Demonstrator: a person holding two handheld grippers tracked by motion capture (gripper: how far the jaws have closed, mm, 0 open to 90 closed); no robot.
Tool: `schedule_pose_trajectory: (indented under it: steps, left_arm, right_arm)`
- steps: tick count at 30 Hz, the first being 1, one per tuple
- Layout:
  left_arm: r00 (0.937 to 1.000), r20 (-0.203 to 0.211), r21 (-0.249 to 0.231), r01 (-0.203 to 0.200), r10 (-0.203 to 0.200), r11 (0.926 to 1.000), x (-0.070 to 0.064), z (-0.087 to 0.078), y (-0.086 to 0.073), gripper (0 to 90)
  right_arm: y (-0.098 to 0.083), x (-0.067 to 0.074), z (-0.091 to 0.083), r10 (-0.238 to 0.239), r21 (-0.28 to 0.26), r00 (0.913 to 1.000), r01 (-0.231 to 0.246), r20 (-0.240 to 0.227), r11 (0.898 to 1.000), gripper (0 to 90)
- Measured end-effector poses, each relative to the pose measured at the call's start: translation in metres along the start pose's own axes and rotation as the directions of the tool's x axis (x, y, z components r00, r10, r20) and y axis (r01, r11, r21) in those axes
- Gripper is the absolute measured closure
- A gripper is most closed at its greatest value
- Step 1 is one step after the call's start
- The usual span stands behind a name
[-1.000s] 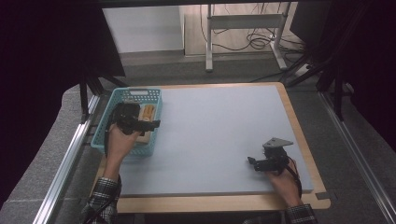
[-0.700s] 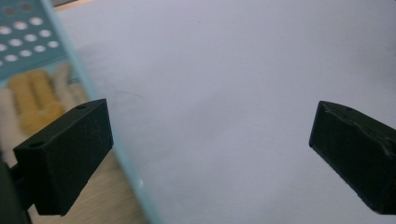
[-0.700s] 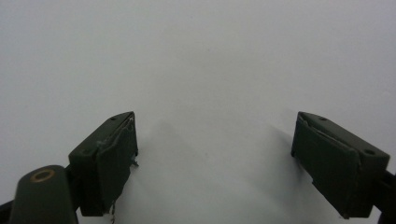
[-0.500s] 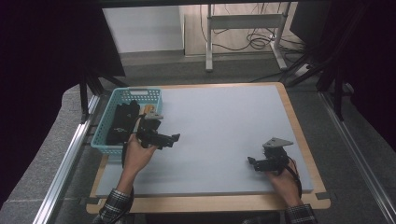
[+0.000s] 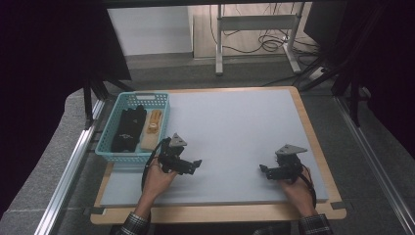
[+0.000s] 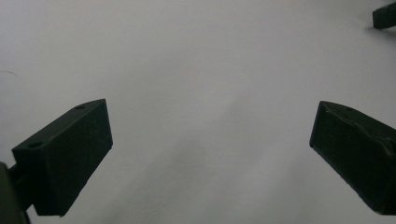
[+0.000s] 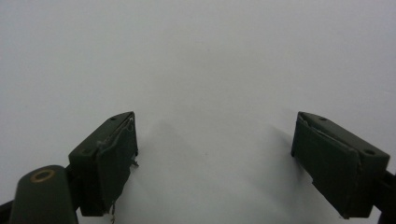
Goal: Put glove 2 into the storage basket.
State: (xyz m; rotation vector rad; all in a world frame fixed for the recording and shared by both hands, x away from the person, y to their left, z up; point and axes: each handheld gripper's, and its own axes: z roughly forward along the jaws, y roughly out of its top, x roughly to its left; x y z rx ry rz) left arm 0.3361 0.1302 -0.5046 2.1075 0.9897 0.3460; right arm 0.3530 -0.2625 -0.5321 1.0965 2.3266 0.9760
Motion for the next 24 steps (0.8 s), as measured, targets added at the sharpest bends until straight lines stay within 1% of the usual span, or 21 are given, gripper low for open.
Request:
schedule_pose_trajectory:
  steps: [3,6,11,13,15,16,17,24]
  left_arm:
    - [1.0000,0.010,0.008,0.001,-0.002,1.0000,-0.003,0.007,-0.008,0.0]
    - [0.9999,0.005,0.023,-0.009,0.009,0.9997,-0.004,0.011,-0.015,0.0]
    - [0.9999,-0.003,0.052,-0.012,0.012,0.9986,-0.006,0.019,-0.023,0.0]
    - [0.9995,-0.019,0.076,-0.022,0.024,0.9969,-0.007,0.023,-0.026,0.0]
    - [0.9986,-0.034,0.110,-0.036,0.040,0.9933,-0.009,0.029,-0.029,0.0]
    - [0.9995,-0.027,0.086,-0.016,0.018,0.9962,-0.007,0.030,-0.031,0.0]
    - [0.9995,-0.025,0.079,-0.017,0.019,0.9967,-0.007,0.030,-0.032,0.0]
    - [0.9992,-0.034,0.081,-0.019,0.022,0.9965,-0.008,0.030,-0.033,0.0]
  right_arm:
    - [0.000,0.000,0.000,0.000,0.000,1.0000,0.000,0.000,1.000,14.0]
    - [0.000,0.000,0.000,0.000,0.000,1.0000,0.000,0.000,1.000,13.9]
    - [0.000,0.000,0.000,-0.001,0.000,1.0000,0.001,0.001,1.000,13.9]
    - [0.000,0.000,0.000,-0.001,0.000,1.0000,0.001,0.001,1.000,13.9]
    - [0.000,0.000,0.000,-0.002,0.001,1.0000,0.002,0.001,1.000,13.9]
    - [0.000,0.000,0.000,-0.002,0.000,1.0000,0.002,0.001,1.000,13.9]
    - [0.000,0.000,0.000,-0.002,0.000,1.0000,0.002,0.001,1.000,14.0]
    - [0.000,0.000,0.000,-0.002,0.000,1.0000,0.002,0.002,1.000,13.9]
